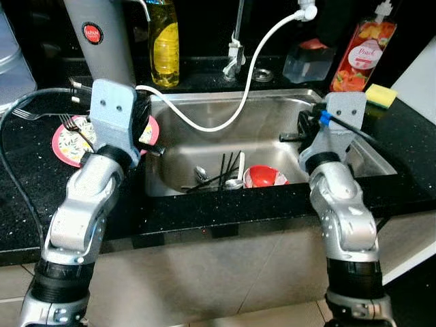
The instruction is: Kitchen organization
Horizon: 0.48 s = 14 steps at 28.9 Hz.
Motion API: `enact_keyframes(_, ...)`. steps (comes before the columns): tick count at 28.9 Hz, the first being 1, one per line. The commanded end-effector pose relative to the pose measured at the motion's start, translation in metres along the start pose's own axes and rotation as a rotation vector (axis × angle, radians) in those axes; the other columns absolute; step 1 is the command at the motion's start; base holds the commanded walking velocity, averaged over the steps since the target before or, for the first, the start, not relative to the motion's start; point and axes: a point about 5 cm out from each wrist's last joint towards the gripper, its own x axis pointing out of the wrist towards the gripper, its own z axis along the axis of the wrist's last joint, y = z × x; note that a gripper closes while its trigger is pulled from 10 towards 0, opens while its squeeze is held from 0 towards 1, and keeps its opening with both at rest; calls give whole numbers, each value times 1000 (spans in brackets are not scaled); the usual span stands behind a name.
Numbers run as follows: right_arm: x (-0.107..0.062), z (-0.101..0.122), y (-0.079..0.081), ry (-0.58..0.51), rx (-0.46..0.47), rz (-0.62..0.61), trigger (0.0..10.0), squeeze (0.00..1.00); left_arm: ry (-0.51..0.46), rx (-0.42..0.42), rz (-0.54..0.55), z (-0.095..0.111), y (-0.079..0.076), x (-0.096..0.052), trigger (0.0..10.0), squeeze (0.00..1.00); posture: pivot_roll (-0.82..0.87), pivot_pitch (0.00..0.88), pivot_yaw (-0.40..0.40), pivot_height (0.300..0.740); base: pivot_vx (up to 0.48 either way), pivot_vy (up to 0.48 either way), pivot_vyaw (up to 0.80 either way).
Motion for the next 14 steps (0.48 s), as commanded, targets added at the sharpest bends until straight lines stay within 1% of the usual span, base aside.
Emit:
enact_keyframes(1,0,2,-1,-20,3,-9,10000,0,78,22,112,-9,12,5,10000,0,57,5,-8,740,0,0,0)
enact_keyframes(2,0,2,-1,-20,3,-9,10000,0,78,22,112,-9,12,5,10000,0,57,5,-8,740,0,0,0)
enact_keyframes(4,2,3,0,-28,3,-8,10000,0,154,-59,232,-14,27,11,10000,0,55,0,-9,740,0,0,0)
enact_keyframes(5,2,4,0,-32,3,-8,10000,0,206,-82,290,-19,35,11,10000,0,55,0,-9,740,0,0,0)
enact_keyframes(6,2,4,0,-32,3,-8,10000,0,206,-82,290,-19,35,11,10000,0,55,0,-9,740,0,0,0)
enact_keyframes(7,3,5,0,-35,4,-9,10000,0,241,-102,336,-23,41,11,10000,0,57,0,-9,740,0,0,0)
enact_keyframes(8,3,5,0,-37,4,-10,10000,0,275,-81,383,-27,48,10,10000,0,57,0,-9,740,0,0,0)
enact_keyframes(9,3,5,0,-37,4,-10,10000,0,275,-81,383,-27,48,10,10000,0,57,0,-9,740,0,0,0)
enact_keyframes(10,3,6,-1,-38,6,-12,10000,0,292,-76,422,-29,54,12,10000,0,57,0,-15,740,0,0,0)
enact_keyframes(11,3,6,-1,-38,6,-12,10000,0,292,-76,422,-29,54,12,10000,0,57,0,-15,740,0,0,0)
enact_keyframes(12,3,5,-1,-38,8,-14,10000,0,304,-82,445,-30,59,15,10000,0,57,0,-17,740,0,0,0)
enact_keyframes(14,3,5,-1,-38,10,-14,10000,0,309,-89,459,-30,62,18,10000,0,55,0,-17,740,0,0,0)
